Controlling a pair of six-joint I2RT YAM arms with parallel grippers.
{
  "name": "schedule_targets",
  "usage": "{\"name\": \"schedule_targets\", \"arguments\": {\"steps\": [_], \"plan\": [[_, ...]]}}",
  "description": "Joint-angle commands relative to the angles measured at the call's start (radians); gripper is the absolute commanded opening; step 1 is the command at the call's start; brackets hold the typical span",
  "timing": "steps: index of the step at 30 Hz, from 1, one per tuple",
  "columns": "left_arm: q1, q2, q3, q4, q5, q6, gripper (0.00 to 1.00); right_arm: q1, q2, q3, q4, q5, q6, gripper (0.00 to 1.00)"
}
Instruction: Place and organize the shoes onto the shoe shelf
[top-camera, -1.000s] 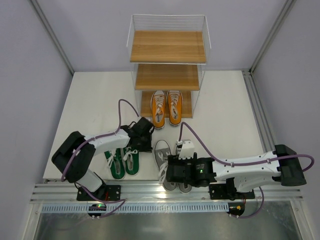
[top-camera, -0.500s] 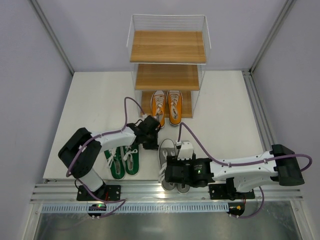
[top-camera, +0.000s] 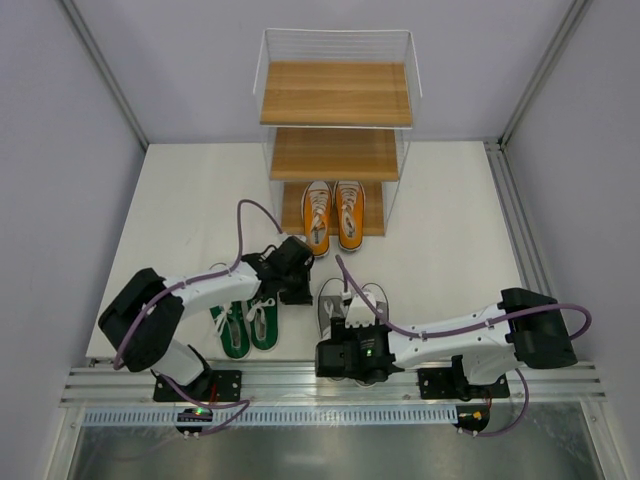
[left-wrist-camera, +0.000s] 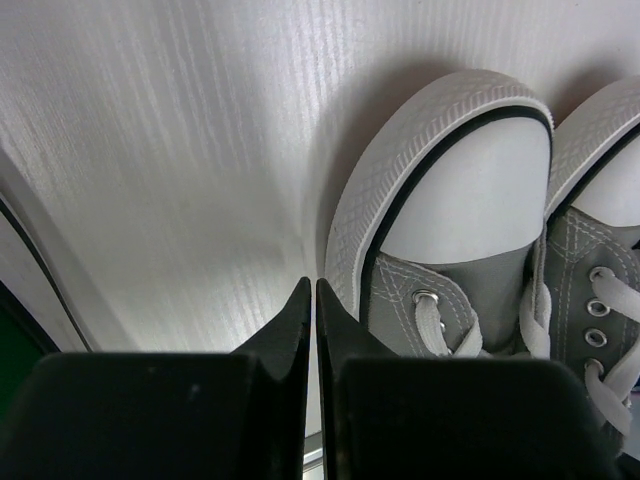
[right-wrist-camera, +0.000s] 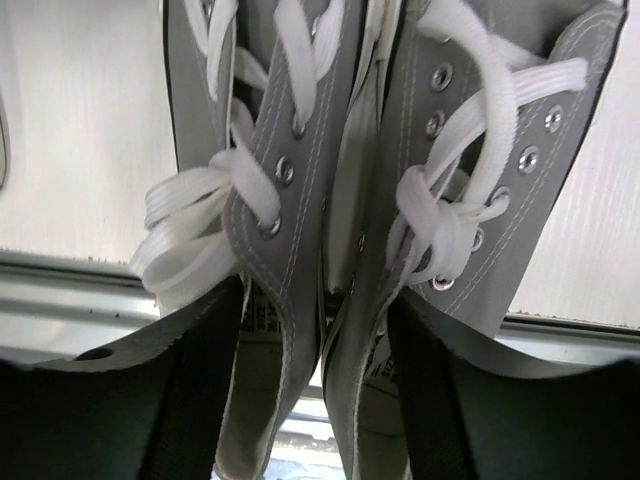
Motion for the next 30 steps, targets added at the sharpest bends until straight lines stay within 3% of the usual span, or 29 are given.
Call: {"name": "schedule_targets", "arguments": {"steps": [1,9,20,26,30], "plan": [[-0.004,-0.033,-0.015,0.003,-0.007,-0.013,0.0,-0.012,0.031,0.049,-0.055,0.153,0.124,0.58],[-0.004,-0.09,-0.03,-0.049,-0.024,-0.004,0.0,-0.036,0.078,0.034,-0.05,0.239,0.169,0.55],[-0.003,-0.127,-0.05,-0.078,-0.03,0.014,0.0,-0.038,0.068,-0.092,0.144,0.315,0.132,0.48],[-0.001,-0.148,-0.059,-0.093,-0.032,0.023,0.0,-0.079,0.161,-0.152,0.315,0.226,0.057,0.59],[-0.001,-0.165,-0.071,-0.096,-0.032,0.022,0.0,-0.096,0.268,-0.143,0.327,0.18,0.051,0.45]]}}
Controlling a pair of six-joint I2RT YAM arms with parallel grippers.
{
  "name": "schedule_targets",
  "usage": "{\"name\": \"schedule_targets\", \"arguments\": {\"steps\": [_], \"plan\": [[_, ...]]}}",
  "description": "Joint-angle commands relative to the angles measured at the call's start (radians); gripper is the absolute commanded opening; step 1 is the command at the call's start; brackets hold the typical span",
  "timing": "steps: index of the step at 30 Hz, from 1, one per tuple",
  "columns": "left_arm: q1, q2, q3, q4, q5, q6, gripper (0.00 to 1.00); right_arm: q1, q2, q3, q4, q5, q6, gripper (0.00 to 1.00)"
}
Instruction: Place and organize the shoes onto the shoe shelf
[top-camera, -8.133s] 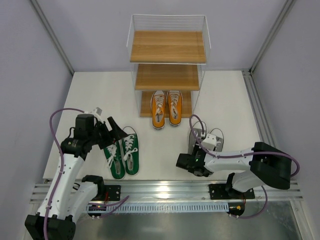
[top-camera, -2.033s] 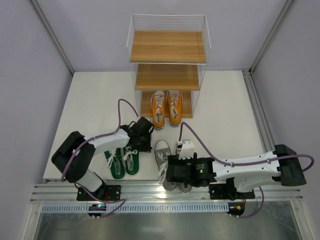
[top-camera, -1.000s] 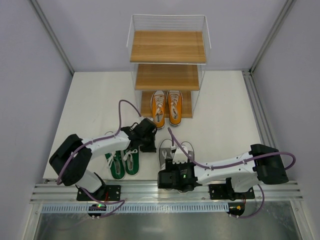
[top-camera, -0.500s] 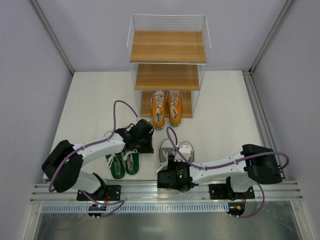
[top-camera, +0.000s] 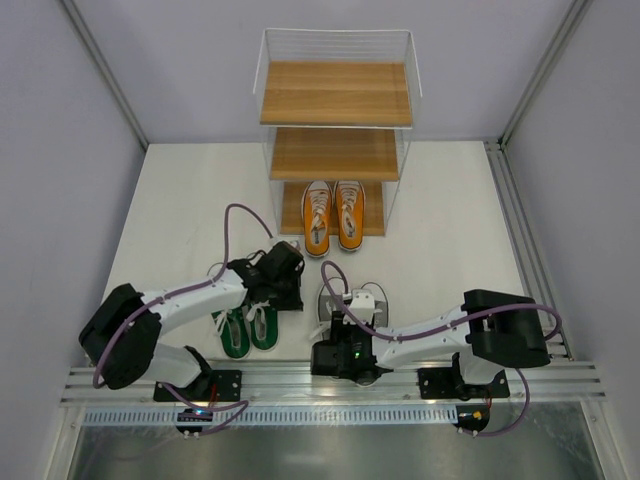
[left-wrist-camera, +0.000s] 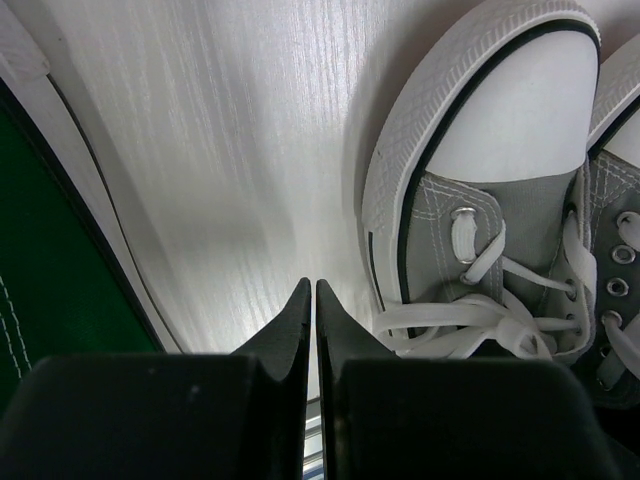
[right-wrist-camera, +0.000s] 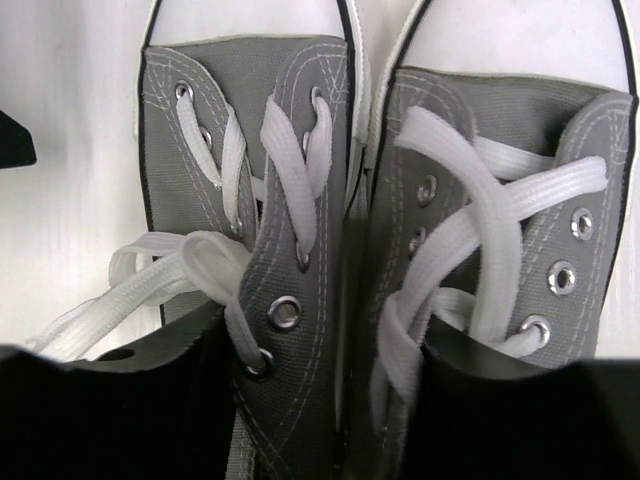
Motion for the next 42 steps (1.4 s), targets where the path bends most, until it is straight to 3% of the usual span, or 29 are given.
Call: {"name": "schedule_targets", "arguments": {"steps": [1,3,4,16,27,28,29,32,35,36,39,42], "plan": [[-0.003,-0.042,-0.013,-0.009,-0.017,0.015,0.0,-0.042,0.126,-0.036,0.072,-0.058,0.009,0.28],[-0.001,-0.052,-0.017,-0.011,-0.017,0.015,0.0,-0.044,0.132,-0.037,0.058,-0.062,0.021,0.07],[0.0,-0.055,-0.017,-0.011,-0.018,0.015,0.0,-0.042,0.123,-0.04,0.052,-0.059,0.026,0.04],[0.025,-0.106,0.003,-0.043,-0.024,0.018,0.0,-0.019,-0.145,-0.013,0.008,0.079,-0.172,0.04],[0.048,-0.138,0.0,-0.052,-0.055,0.016,0.0,-0.019,-0.169,-0.02,-0.098,0.062,-0.105,0.05],[0.05,-0.141,-0.005,-0.052,-0.055,0.015,0.0,-0.019,-0.165,-0.022,-0.1,0.056,-0.103,0.18],[0.05,-0.144,-0.003,-0.052,-0.056,0.015,0.0,-0.019,-0.164,-0.026,-0.101,0.048,-0.096,0.48],[0.05,-0.152,-0.01,-0.054,-0.059,0.01,0.0,-0.021,-0.159,-0.034,-0.101,0.021,-0.083,0.64],[0.05,-0.157,-0.013,-0.06,-0.061,0.008,0.0,-0.018,-0.17,-0.034,-0.109,0.025,-0.08,0.67],[0.051,-0.158,-0.013,-0.062,-0.061,0.008,0.0,-0.018,-0.173,-0.032,-0.109,0.027,-0.085,0.56],[0.051,-0.161,-0.016,-0.063,-0.061,0.008,0.0,-0.019,-0.178,-0.029,-0.11,0.045,-0.102,0.04],[0.051,-0.161,-0.014,-0.065,-0.059,0.01,0.0,-0.018,-0.181,-0.023,-0.101,0.054,-0.126,0.04]]}}
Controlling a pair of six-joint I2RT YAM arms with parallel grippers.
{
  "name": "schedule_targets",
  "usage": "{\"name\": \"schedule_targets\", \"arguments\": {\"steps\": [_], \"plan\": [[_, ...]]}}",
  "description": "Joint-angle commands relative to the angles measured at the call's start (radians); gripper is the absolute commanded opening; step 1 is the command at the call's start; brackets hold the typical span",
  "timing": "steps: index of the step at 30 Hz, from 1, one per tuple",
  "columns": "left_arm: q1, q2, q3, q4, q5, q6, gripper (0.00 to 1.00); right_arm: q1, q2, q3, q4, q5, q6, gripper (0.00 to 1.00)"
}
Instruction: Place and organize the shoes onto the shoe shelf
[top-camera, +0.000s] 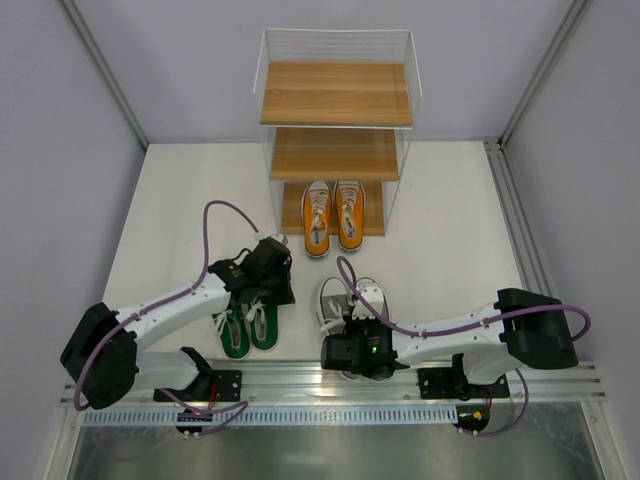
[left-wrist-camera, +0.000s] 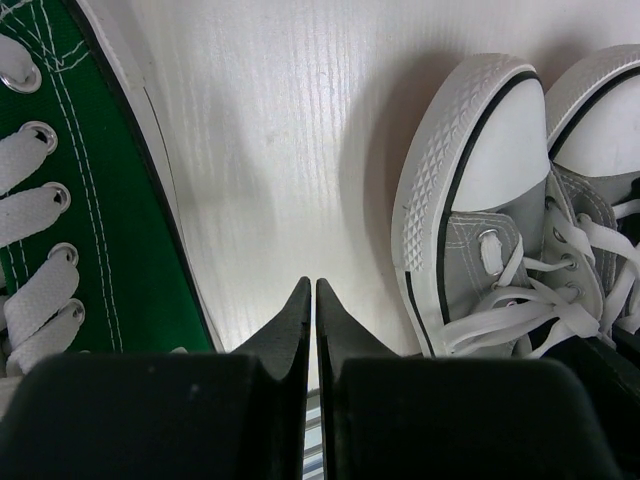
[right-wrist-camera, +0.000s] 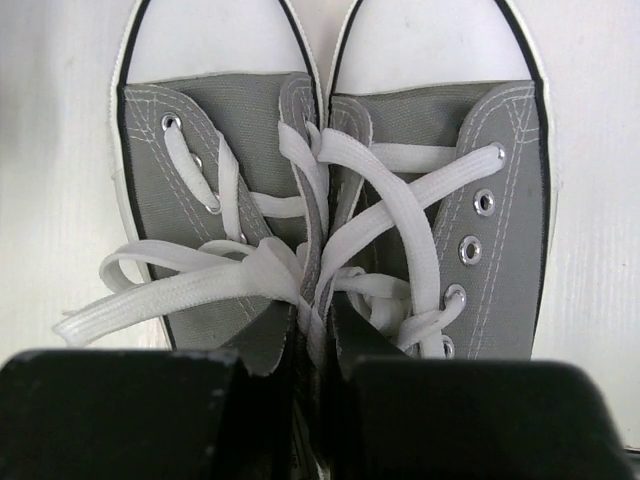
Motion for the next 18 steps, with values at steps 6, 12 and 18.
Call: {"name": "schedule_targets", "arguments": {"steps": [6,12,18], "plan": [[0.006,-0.032,0.002,-0.018,-0.02,0.008,0.0,0.0,-0.042,0.035,-0.062,0.069,-0.058,0.04],[0.004,-0.04,-0.003,-0.018,-0.025,0.005,0.0,0.017,-0.106,0.077,-0.127,0.121,-0.079,0.04],[0.006,-0.041,-0.006,-0.014,-0.031,0.0,0.0,0.02,-0.196,0.068,-0.078,0.156,-0.159,0.04]]}}
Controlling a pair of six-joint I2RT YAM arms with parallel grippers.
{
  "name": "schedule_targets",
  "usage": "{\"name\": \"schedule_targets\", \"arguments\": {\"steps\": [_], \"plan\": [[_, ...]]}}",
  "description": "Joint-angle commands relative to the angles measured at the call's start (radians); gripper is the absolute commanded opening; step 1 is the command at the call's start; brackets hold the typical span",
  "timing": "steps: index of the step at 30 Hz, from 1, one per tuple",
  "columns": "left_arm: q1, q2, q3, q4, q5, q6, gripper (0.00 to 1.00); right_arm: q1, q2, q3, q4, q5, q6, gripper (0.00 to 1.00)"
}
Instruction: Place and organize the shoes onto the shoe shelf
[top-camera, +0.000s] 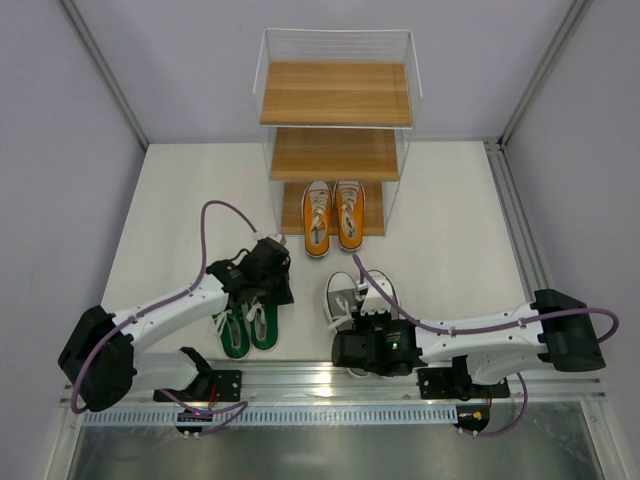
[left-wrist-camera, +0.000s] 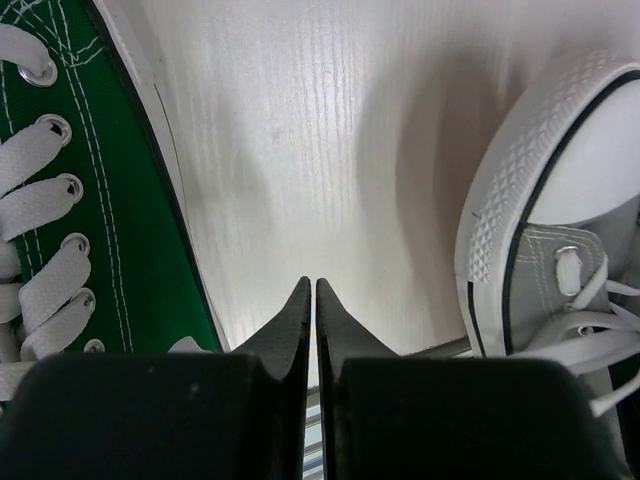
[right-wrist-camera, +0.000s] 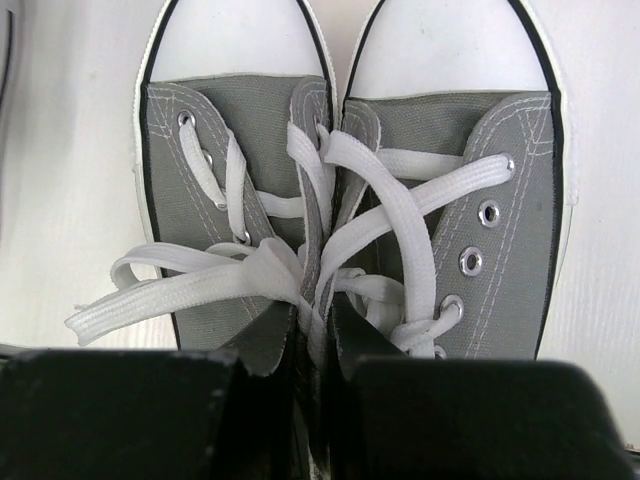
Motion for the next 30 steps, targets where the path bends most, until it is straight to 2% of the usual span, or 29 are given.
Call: {"name": "schedule_targets", "arguments": {"steps": [1,6,20,30], "plan": [[0.006,-0.025,-0.005,0.003,-0.023,0.0,0.0,0.007,-0.079,0.039,0.055,0.141,-0.082,0.04],[0.004,-0.009,-0.004,0.014,-0.023,-0.001,0.0,-0.025,-0.08,-0.031,0.192,0.117,-0.142,0.04],[0.007,-0.039,0.007,-0.017,-0.05,0.003,0.0,-0.037,-0.18,-0.018,0.307,0.086,-0.332,0.04],[0.02,-0.068,0.01,-0.019,-0.055,0.007,0.0,-0.054,-0.186,0.195,0.306,0.155,-0.568,0.04]]}}
